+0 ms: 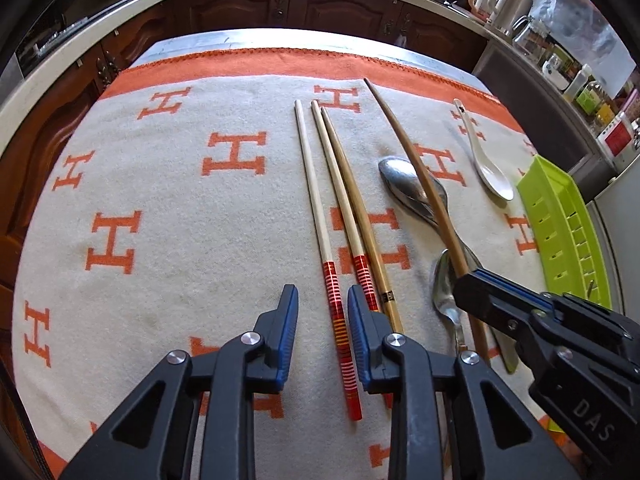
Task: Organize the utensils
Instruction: 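Grasp a red-striped chopstick with the left tool while the right tool lifts the wooden chopstick, then carry both chopsticks into the green tray and open both tools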
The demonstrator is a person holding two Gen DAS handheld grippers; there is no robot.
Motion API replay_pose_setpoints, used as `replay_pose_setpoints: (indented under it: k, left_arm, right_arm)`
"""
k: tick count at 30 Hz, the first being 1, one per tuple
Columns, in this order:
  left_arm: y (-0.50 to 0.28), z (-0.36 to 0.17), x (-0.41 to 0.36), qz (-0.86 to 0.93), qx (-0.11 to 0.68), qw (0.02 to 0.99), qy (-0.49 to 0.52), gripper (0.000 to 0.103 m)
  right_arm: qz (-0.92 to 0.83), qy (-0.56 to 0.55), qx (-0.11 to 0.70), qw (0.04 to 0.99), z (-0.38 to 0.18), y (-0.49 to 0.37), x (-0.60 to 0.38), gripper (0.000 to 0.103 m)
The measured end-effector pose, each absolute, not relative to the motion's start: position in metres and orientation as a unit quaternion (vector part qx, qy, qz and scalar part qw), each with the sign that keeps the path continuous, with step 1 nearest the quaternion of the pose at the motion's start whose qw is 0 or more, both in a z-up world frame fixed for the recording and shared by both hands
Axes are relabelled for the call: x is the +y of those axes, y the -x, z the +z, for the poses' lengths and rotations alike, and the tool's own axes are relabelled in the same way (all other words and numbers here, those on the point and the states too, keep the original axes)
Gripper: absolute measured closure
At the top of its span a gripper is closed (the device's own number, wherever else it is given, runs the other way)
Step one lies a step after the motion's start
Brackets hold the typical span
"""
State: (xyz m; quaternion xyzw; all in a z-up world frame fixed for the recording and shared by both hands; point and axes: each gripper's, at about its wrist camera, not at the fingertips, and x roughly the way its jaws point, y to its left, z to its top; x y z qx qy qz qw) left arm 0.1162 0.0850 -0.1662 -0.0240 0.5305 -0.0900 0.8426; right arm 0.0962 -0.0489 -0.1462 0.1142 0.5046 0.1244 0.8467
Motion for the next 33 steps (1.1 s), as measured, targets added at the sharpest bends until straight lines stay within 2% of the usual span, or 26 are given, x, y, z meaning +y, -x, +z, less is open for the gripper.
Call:
replay_pose_setpoints:
  k: [6,7,8,11,19,33]
  left_arm:
    - [-0.118,-0.167,0.071,-0.061,0.521,0.851,-0.011,0.081]
    - [-0.118,-0.167,0.071,-0.056,0.521,0.852,-0.01,0.085]
    - [-0.118,-0.167,0.073,-0.052,0.52,0.852,-0.004,0.095]
    - [-0.121,-0.167,0.083,-0.05,0.525,0.849,0.03,0.1]
    - [-0.116,-0.162,0.095,-0.052,0.525,0.847,0.064,0.1]
    - [-0.093,-0.114,0.075,-0.081,0.48,0.871,0.066,0.1]
  right_arm:
    - [0.126,-0.125,0.504,0.845,-0.147,-0.093,-0.057,0.097]
    - [0.126,-0.127,0.503,0.845,-0.147,-0.092,-0.059,0.097]
    - [0.126,-0.129,0.503,0.845,-0.147,-0.092,-0.06,0.097]
    - [0.128,-0.134,0.502,0.845,-0.146,-0.09,-0.065,0.097]
    - [0.128,-0.152,0.495,0.846,-0.143,-0.084,-0.077,0.097]
    - [0.121,-0.17,0.466,0.86,-0.122,-0.06,-0.1,0.097]
